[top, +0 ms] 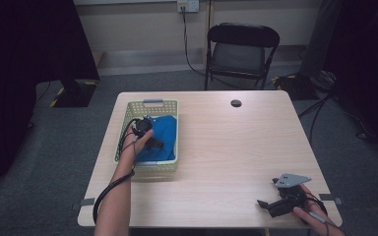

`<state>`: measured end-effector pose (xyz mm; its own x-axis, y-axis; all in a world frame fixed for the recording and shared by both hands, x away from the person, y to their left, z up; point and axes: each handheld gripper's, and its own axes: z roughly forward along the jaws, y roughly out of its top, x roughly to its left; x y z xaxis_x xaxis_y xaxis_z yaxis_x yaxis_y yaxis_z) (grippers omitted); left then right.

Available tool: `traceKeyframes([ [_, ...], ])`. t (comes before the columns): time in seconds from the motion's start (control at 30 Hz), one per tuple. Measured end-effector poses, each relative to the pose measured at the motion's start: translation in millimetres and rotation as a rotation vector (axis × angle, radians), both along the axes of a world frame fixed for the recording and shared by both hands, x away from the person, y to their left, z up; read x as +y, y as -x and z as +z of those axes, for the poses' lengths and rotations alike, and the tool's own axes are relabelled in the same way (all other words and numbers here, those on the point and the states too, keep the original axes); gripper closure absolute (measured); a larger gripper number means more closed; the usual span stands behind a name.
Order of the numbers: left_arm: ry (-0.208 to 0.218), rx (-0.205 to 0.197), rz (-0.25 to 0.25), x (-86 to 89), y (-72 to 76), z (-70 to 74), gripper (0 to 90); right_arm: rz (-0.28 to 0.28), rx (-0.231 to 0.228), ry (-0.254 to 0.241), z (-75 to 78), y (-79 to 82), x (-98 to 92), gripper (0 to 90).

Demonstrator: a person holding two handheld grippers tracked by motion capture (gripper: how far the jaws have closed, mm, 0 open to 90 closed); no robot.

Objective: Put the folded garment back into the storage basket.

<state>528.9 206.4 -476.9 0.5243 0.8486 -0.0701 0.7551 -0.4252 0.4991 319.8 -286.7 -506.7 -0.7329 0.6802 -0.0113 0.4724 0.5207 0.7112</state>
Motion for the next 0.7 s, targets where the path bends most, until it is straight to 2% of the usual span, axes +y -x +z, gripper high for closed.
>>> traceKeyframes([
  [0.1, 0.009, 0.006, 0.013, 0.3, -0.6, 2.8, 4.9, 0.000, 0.000, 0.000, 0.0, 0.0, 0.0, 0.0],
  [0.23, 0.023, -0.010, 0.022, 1.3, -0.4, 7.1, 5.0, 0.000, 0.000, 0.000, 0.0, 0.0, 0.0, 0.0],
  [0.5, 0.056, -0.039, -0.016, -1.1, 6.7, 23.5, 4.8, 0.000, 0.000, 0.000, 0.0, 0.0, 0.0, 0.0],
  [0.7, 0.076, -0.063, -0.024, 0.9, 12.6, 33.9, 4.7, 0.000, 0.000, 0.000, 0.0, 0.0, 0.0, 0.0],
])
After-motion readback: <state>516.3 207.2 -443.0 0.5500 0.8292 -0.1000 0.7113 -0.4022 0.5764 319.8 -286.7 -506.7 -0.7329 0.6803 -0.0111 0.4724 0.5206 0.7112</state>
